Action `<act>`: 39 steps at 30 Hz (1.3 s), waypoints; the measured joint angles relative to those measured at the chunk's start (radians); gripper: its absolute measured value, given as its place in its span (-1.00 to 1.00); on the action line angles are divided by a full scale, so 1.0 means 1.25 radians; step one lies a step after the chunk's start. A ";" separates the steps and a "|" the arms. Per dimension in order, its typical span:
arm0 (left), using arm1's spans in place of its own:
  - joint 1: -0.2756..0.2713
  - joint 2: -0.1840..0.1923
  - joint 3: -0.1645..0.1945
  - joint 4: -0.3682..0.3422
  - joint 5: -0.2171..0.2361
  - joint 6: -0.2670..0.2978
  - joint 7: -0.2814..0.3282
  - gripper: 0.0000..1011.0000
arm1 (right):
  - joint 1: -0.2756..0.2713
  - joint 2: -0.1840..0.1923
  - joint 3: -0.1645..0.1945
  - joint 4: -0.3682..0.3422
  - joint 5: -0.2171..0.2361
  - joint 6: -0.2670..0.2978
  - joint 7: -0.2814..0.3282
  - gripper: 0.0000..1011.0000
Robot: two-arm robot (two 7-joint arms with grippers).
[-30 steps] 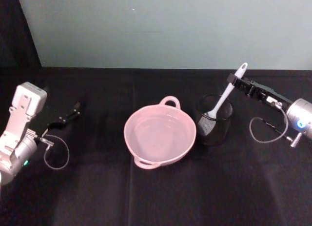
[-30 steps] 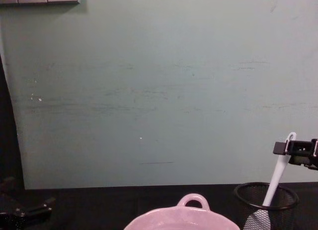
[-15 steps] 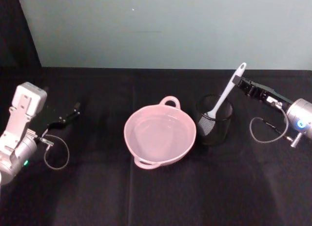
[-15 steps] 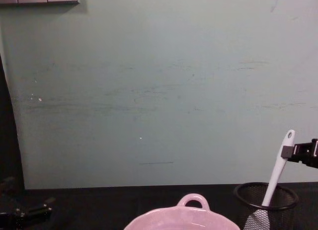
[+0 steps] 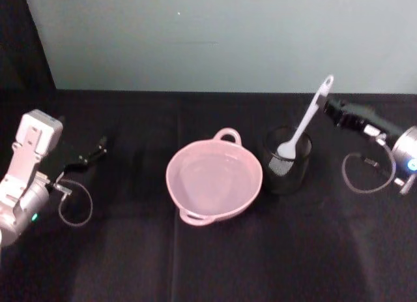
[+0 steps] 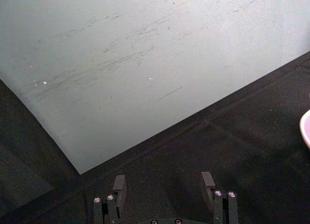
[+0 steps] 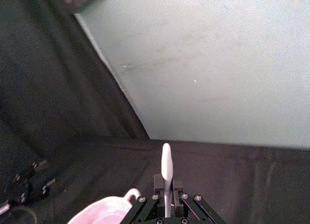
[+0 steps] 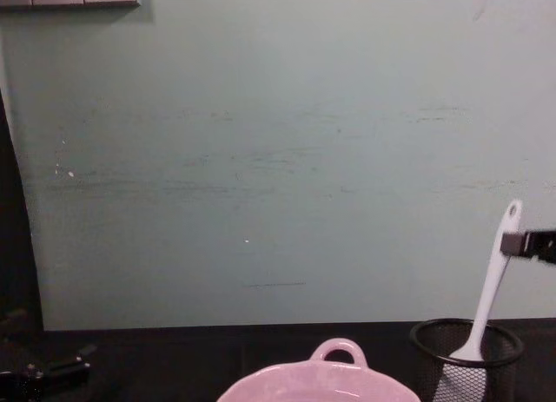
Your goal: Use the one hand to pick up the spoon and stir the clear water in the bowl.
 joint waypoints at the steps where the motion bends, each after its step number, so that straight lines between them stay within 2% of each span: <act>1: 0.000 0.000 0.000 0.000 0.000 0.000 0.000 1.00 | -0.004 0.012 0.000 -0.015 -0.007 -0.006 0.004 -0.80; 2: 0.000 0.000 0.000 0.000 0.000 0.000 0.000 1.00 | -0.009 0.034 0.000 -0.043 -0.019 -0.014 0.014 -0.80; 4: 0.000 0.000 0.000 0.000 0.000 0.000 0.000 1.00 | -0.013 0.056 0.001 -0.068 -0.028 -0.018 0.026 -0.80; 5: 0.000 0.000 0.000 0.000 0.000 0.000 0.000 1.00 | -0.016 0.082 0.003 -0.095 -0.036 -0.021 0.042 -0.80; 9: 0.000 0.000 0.000 0.000 0.000 0.000 0.000 1.00 | -0.016 0.131 0.009 -0.141 -0.043 -0.020 0.078 -0.80; 13: 0.000 0.000 0.000 0.000 0.000 0.000 0.000 1.00 | 0.002 0.190 0.009 -0.184 -0.051 -0.012 0.137 -0.80; 15: 0.000 0.000 0.000 0.000 0.000 0.000 0.000 1.00 | 0.015 0.211 0.005 -0.198 -0.057 -0.007 0.157 -0.80; 19: 0.000 0.000 0.000 0.000 0.000 0.000 0.000 1.00 | 0.040 0.231 -0.003 -0.215 -0.059 0.005 0.177 -0.80; 23: 0.000 0.000 0.000 0.000 0.000 0.000 0.000 1.00 | 0.071 0.241 -0.016 -0.229 -0.059 0.017 0.195 -0.80; 28: 0.000 0.000 0.000 0.000 0.000 0.000 0.000 1.00 | 0.114 0.236 -0.044 -0.245 -0.059 0.036 0.214 -0.80; 31: 0.000 0.000 0.000 0.000 0.000 0.000 0.000 1.00 | 0.151 0.220 -0.075 -0.257 -0.065 0.050 0.227 -0.80; 35: 0.000 0.000 0.000 0.000 0.000 0.000 0.000 1.00 | 0.178 0.199 -0.106 -0.261 -0.075 0.060 0.232 -0.80; 39: 0.000 0.000 0.000 0.000 0.000 0.000 0.000 1.00 | 0.201 0.147 -0.162 -0.239 -0.095 0.056 0.231 -0.80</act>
